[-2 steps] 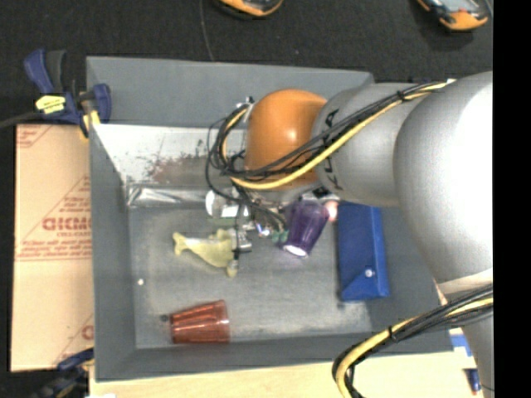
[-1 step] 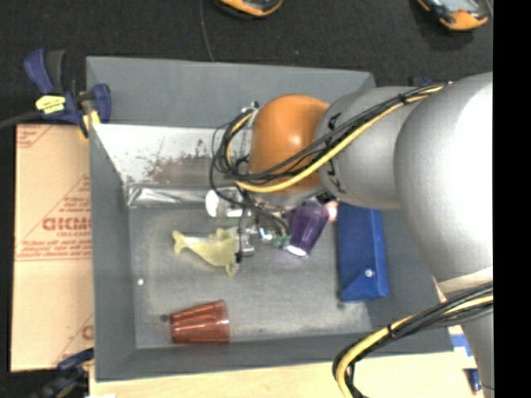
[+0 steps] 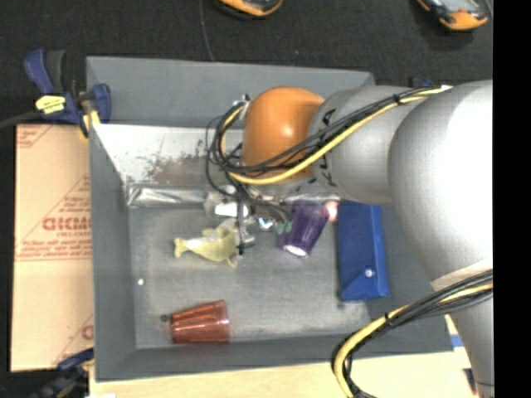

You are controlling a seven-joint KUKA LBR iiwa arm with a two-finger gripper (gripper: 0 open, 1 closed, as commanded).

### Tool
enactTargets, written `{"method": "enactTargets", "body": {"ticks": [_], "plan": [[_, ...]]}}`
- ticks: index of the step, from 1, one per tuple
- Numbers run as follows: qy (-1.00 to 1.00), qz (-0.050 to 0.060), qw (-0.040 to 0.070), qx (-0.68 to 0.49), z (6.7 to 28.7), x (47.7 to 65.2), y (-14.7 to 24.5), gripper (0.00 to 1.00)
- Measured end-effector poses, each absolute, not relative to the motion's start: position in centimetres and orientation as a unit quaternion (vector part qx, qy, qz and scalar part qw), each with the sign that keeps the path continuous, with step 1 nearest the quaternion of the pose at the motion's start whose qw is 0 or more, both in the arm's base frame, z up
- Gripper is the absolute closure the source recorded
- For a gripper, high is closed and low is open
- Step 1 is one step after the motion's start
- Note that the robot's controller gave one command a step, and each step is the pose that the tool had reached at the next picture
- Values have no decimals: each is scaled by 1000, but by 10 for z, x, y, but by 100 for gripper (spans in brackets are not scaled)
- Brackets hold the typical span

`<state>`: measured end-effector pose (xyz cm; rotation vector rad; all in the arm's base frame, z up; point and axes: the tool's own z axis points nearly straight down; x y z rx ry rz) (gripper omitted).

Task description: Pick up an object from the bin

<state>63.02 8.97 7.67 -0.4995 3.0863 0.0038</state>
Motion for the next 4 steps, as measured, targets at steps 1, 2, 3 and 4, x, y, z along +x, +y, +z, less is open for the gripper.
{"method": "enactTargets", "body": {"ticks": [1, 2, 3, 4], "plan": [[997, 2, 9, -81, 74, 619, 88, 100], [997, 2, 9, -81, 74, 619, 88, 100], [981, 1, 11, -193, 73, 626, 86, 100], [941, -2, 15, -337, 73, 636, 78, 100]]}}
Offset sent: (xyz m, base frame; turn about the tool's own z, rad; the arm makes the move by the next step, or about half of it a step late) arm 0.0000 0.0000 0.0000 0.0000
